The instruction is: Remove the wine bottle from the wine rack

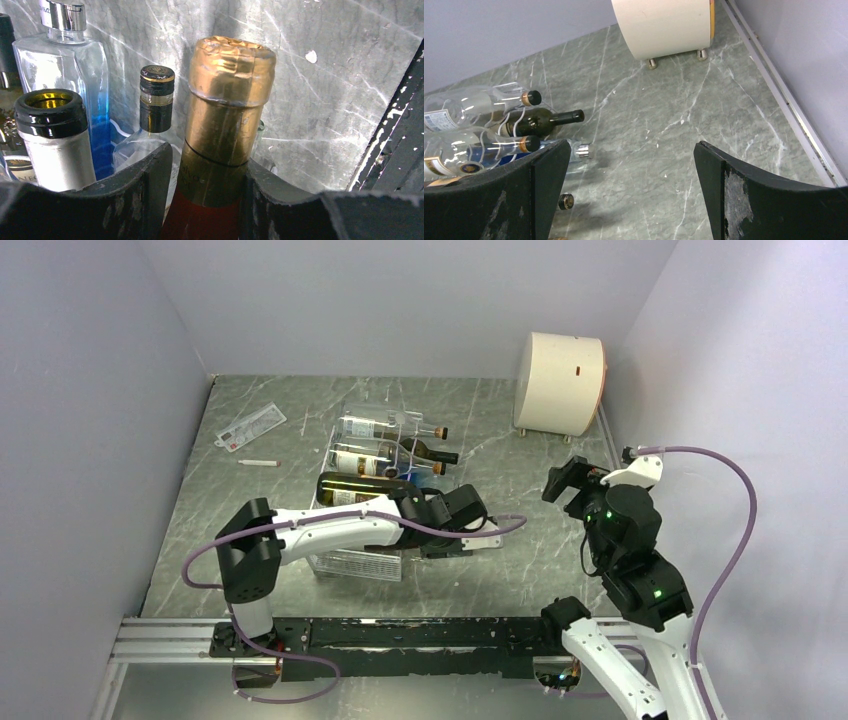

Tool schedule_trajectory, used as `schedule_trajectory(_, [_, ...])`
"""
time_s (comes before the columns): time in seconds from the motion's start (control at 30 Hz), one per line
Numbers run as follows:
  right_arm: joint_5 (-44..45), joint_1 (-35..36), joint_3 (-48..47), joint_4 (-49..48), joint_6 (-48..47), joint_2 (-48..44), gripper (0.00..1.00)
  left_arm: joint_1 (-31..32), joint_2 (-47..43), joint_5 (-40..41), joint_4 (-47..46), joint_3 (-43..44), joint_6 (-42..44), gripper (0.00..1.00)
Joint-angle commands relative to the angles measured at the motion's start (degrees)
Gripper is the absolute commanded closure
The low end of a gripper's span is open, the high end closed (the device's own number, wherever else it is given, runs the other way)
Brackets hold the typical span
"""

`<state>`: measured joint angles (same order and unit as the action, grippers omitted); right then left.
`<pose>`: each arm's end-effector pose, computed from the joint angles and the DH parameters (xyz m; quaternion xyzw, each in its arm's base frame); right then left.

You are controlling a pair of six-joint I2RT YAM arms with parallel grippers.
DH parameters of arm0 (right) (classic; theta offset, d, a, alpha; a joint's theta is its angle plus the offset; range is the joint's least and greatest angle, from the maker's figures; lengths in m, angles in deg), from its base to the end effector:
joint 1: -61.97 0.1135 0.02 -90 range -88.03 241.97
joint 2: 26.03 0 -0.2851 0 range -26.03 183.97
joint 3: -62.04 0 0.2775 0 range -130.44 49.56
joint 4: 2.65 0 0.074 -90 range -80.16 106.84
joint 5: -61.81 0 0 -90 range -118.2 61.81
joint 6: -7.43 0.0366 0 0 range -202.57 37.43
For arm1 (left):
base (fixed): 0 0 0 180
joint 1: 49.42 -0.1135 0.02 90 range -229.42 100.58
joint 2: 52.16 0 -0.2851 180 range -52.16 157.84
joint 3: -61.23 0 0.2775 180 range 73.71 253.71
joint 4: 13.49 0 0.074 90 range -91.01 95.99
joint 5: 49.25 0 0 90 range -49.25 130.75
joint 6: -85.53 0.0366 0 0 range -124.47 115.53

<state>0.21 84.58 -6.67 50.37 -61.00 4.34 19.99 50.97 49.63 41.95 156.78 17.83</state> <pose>0.0938 0.0202 0.4029 0.1429 0.7688 0.0428 0.6219 0.1494 -0.3817 0.2564 0.6831 0.6882 -0.0239 0.2433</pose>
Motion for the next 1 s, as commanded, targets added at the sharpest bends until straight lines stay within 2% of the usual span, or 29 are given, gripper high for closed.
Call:
schedule_trajectory(0.0, [1.1,0.4,0.2,-1.4,-0.2,0.2,0.00,0.7,-4.2,2.6,-0.9,1.6,-1.0,0.74])
schedule_trajectory(0.1, [0.9,0.4,0.3,-1.7,-0.1,0.3,0.00,1.0,-5.4,2.7,-0.7,2.4,-1.1,0.85])
schedule_trajectory(0.3, [0.7,0.4,0.6,-2.3,0.1,0.5,0.00,1.3,-8.7,2.5,-1.7,3.0,-1.8,0.92])
schedule_trajectory(0.57, [0.4,0.4,0.8,-3.2,0.3,1.2,0.00,1.2,-13.6,2.1,-2.1,4.9,-3.2,0.93])
schedule_trajectory(0.97, [-0.3,0.4,0.4,-3.5,0.8,1.4,0.00,1.2,-20.8,6.3,-6.1,4.4,-8.6,0.93])
